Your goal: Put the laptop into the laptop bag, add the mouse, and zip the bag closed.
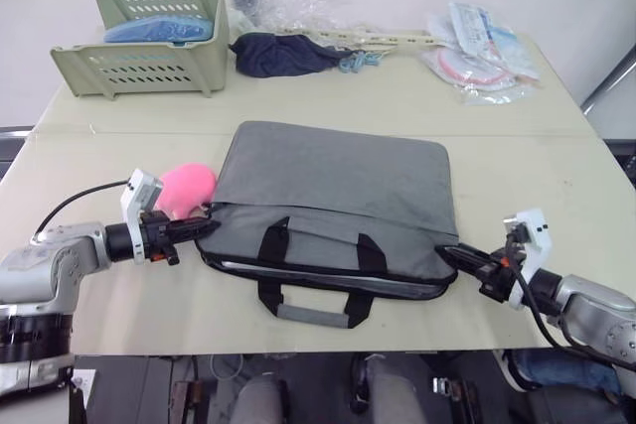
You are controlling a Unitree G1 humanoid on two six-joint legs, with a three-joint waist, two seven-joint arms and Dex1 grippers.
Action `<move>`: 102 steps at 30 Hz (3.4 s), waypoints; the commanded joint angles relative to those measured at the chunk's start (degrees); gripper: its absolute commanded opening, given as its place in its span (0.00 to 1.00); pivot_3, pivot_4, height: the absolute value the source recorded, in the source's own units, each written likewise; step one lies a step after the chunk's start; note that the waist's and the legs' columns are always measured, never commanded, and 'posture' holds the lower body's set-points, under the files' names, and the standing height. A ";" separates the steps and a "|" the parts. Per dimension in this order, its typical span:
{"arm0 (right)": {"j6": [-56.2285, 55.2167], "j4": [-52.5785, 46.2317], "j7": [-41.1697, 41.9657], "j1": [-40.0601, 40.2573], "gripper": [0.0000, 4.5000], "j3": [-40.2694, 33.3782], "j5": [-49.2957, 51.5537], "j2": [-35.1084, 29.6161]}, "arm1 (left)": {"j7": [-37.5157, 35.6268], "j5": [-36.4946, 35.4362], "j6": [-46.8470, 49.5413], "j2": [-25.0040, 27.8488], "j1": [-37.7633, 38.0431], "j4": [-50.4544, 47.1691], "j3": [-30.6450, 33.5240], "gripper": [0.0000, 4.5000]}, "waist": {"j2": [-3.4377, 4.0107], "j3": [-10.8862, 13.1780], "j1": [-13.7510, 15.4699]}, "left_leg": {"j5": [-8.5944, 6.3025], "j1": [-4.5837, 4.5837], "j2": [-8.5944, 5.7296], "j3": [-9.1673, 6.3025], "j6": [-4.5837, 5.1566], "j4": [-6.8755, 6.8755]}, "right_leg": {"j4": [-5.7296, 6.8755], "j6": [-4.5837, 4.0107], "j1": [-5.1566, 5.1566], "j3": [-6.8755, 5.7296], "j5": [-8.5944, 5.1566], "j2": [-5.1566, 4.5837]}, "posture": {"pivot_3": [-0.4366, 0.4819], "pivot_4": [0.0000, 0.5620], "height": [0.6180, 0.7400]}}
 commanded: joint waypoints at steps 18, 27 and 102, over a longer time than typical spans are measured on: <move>-7.02 6.90 -3.04 -9.30 0.00 1.78 -9.41 5.14 | 3.22 0.86 -7.88 -3.97 -6.63 5.34 -7.45 0.02 | 0.02 -0.02 0.08 | 0.01 -0.01 -0.01 0.16 0.00 0.13 | -0.04 -0.05 0.01 0.06 0.18 0.00 | 0.48 0.27 1.00; -6.49 7.32 -2.68 -10.51 0.00 2.75 -10.78 6.61 | 3.59 0.32 -7.47 -1.56 -5.14 4.34 -6.09 0.02 | 0.04 -0.02 -0.22 | 0.01 -0.01 0.00 0.15 0.00 0.13 | -0.06 -0.04 0.01 0.07 0.19 0.00 | 0.48 0.27 1.00; -36.91 28.61 22.81 -36.55 0.01 26.65 -31.21 17.02 | -6.68 4.37 -44.52 13.22 -1.25 31.30 11.68 1.00 | 0.15 0.03 -2.25 | -0.01 -0.01 0.14 0.38 0.00 -0.11 | -0.15 -0.05 -0.16 -0.09 0.20 0.12 | 0.48 0.27 1.00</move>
